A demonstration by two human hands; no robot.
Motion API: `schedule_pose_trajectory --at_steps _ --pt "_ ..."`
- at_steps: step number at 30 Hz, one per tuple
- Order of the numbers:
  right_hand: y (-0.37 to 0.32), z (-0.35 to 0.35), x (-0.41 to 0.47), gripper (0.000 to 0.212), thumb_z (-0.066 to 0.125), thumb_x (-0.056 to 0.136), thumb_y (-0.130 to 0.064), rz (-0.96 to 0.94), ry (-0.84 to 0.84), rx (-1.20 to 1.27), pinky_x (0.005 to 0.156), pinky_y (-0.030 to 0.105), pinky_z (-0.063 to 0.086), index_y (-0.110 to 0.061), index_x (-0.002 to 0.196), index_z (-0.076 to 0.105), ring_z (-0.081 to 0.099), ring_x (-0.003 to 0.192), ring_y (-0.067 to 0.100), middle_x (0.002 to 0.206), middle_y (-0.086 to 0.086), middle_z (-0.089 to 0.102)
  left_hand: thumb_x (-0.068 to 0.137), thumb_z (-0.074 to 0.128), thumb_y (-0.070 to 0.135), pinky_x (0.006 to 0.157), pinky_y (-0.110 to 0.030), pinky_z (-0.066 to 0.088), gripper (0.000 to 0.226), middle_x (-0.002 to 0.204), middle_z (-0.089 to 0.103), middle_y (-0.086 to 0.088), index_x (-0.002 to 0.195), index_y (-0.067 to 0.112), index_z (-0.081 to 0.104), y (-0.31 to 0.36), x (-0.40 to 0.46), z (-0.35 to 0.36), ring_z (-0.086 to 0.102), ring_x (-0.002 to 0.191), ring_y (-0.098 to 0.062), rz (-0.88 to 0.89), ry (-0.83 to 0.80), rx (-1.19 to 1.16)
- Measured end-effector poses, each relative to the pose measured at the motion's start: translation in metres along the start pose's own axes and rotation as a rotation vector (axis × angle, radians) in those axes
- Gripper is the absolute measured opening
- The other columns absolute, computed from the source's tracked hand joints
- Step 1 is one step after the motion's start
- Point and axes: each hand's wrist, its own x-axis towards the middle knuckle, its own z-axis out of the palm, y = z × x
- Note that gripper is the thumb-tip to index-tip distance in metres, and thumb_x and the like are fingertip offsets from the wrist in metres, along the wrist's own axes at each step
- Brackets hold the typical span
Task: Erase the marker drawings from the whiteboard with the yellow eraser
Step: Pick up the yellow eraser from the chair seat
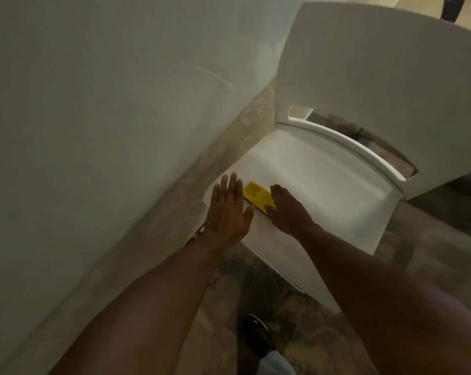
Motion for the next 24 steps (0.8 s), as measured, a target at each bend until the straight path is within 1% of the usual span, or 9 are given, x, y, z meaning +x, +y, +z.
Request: schedule_pose_trajectory --at_steps 4,7,9,11,14,17,19,23,24 --pt "0.003 0.013 0.005 0.070 0.048 0.101 -0.034 0.042 -0.031 -0.004 0.117 0.039 0.028 -0.008 0.157 0.016 0.031 0.144 0.033 0.160 0.015 0.026 0.105 0.026 0.050 0.129 -0.053 0.018 0.078 0.163 0.033 -0.031 0.154 -0.010 0.036 -0.004 -0.008 0.014 0.018 0.153 -0.041 -0.022 -0.044 0.017" --pt "0.003 0.021 0.008 0.071 0.052 0.099 -0.034 0.037 -0.009 -0.055 0.112 0.042 0.035 -0.006 0.156 0.020 0.042 0.135 0.038 0.155 0.018 0.036 0.109 0.010 0.053 0.126 -0.051 0.014 0.083 0.161 0.036 -0.031 0.152 -0.011 0.039 -0.007 -0.015 0.021 0.022 0.152 -0.043 -0.016 -0.083 0.035" --pt "0.000 0.025 0.011 0.071 0.053 0.098 -0.034 0.043 0.012 -0.065 0.108 0.043 0.039 -0.008 0.156 0.021 0.046 0.130 0.037 0.151 0.017 0.040 0.109 0.005 0.054 0.126 -0.054 0.023 0.085 0.161 0.037 -0.031 0.152 -0.011 0.040 -0.010 -0.020 0.022 0.026 0.152 -0.043 -0.025 -0.068 0.077" --pt "-0.003 0.031 0.012 0.069 0.051 0.098 -0.036 0.036 -0.001 -0.113 0.104 0.045 0.041 -0.014 0.156 0.019 0.045 0.128 0.036 0.149 0.016 0.038 0.109 0.006 0.053 0.123 -0.058 0.028 0.084 0.159 0.040 -0.032 0.150 -0.011 0.042 -0.013 -0.024 0.021 0.028 0.151 -0.043 -0.039 -0.060 0.082" --pt "-0.009 0.040 0.010 0.066 0.047 0.099 -0.035 0.035 -0.056 -0.177 0.100 0.048 0.041 -0.024 0.156 0.015 0.040 0.127 0.036 0.147 0.018 0.031 0.109 0.018 0.052 0.127 -0.052 0.020 0.079 0.160 0.038 -0.031 0.152 -0.011 0.040 -0.020 -0.030 0.018 0.028 0.151 -0.043 -0.062 -0.018 0.092" --pt "-0.022 0.044 0.002 0.066 0.046 0.097 -0.032 0.045 -0.074 -0.151 0.099 0.048 0.038 -0.026 0.155 0.015 0.035 0.124 0.037 0.142 0.020 0.028 0.102 0.033 0.048 0.122 -0.059 0.031 0.077 0.160 0.038 -0.031 0.152 -0.010 0.039 -0.026 -0.038 0.006 0.037 0.149 -0.047 -0.084 -0.006 0.116" --pt "-0.035 0.044 -0.007 0.068 0.049 0.096 -0.031 0.013 -0.052 -0.111 0.098 0.047 0.038 -0.025 0.155 0.016 0.033 0.124 0.036 0.142 0.019 0.027 0.101 0.035 0.047 0.119 -0.061 0.031 0.077 0.161 0.036 -0.031 0.153 -0.010 0.038 -0.032 -0.044 -0.010 0.035 0.150 -0.047 -0.103 0.014 0.121" --pt "-0.069 0.035 -0.021 0.071 0.053 0.094 -0.025 -0.058 0.056 -0.004 0.097 0.043 0.037 -0.025 0.155 0.017 0.032 0.123 0.033 0.143 0.017 0.026 0.101 0.035 0.045 0.129 -0.053 0.018 0.078 0.165 0.028 -0.031 0.156 -0.009 0.031 -0.048 -0.059 -0.046 0.021 0.154 -0.043 -0.122 0.095 0.150" --pt "-0.081 0.029 -0.023 0.070 0.054 0.093 -0.024 -0.078 0.096 0.020 0.094 0.042 0.039 -0.025 0.154 0.019 0.033 0.121 0.033 0.142 0.017 0.028 0.101 0.035 0.044 0.129 -0.055 0.021 0.076 0.164 0.028 -0.031 0.156 -0.009 0.031 -0.053 -0.062 -0.056 0.022 0.154 -0.044 -0.115 0.124 0.168"
